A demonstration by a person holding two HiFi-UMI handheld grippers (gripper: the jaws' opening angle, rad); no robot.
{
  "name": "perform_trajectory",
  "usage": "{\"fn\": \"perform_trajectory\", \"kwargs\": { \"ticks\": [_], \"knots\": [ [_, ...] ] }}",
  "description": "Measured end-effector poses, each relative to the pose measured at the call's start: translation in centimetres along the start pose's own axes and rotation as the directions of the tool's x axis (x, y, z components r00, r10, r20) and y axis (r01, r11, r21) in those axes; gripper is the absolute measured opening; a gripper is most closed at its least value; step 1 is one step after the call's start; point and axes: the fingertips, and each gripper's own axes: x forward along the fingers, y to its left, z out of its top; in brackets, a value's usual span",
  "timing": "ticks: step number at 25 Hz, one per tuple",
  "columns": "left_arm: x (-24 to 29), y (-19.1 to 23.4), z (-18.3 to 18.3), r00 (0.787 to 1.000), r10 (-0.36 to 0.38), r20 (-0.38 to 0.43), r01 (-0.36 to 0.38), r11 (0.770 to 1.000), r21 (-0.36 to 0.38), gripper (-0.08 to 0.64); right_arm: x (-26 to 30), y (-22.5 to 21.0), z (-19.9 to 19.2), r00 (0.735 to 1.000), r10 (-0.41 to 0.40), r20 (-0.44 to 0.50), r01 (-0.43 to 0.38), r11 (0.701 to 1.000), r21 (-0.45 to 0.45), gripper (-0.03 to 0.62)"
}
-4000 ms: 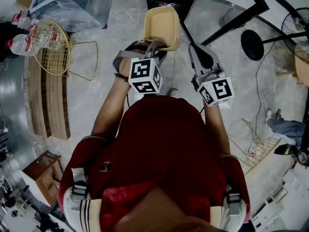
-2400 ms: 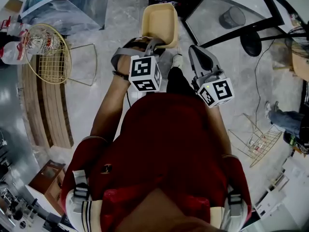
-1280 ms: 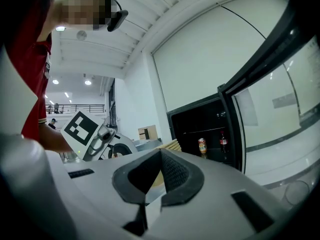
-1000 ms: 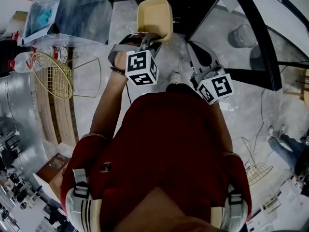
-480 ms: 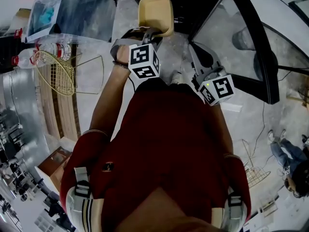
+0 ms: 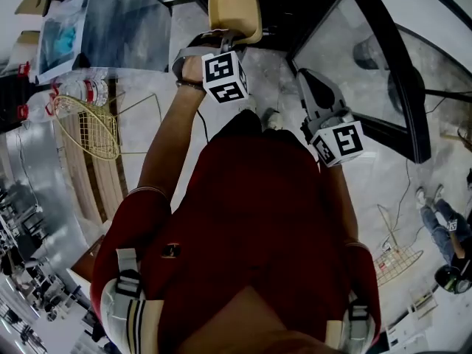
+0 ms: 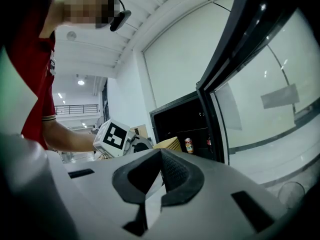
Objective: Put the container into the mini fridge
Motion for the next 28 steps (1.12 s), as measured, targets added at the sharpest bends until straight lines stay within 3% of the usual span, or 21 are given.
{"fn": "perform_trajectory", "kwargs": {
  "ticks": [12,28],
  "knots": [
    [5.6,5.9,-1.0,1.000,0.012,0.010,-0.012,1.000,0.019,0.080,3.1,-0.8,1.0,0.997,-0.070,-0.013,0.069,0.997,-0.047,0.000],
    [13.9,9.0,-3.2,0.996,-0.016,-0.093,0.016,1.000,0.003,0.080,4.9,-3.7,0.2,0.989,-0.131,-0.067,0.129,0.991,-0.032,0.000]
  ]
}}
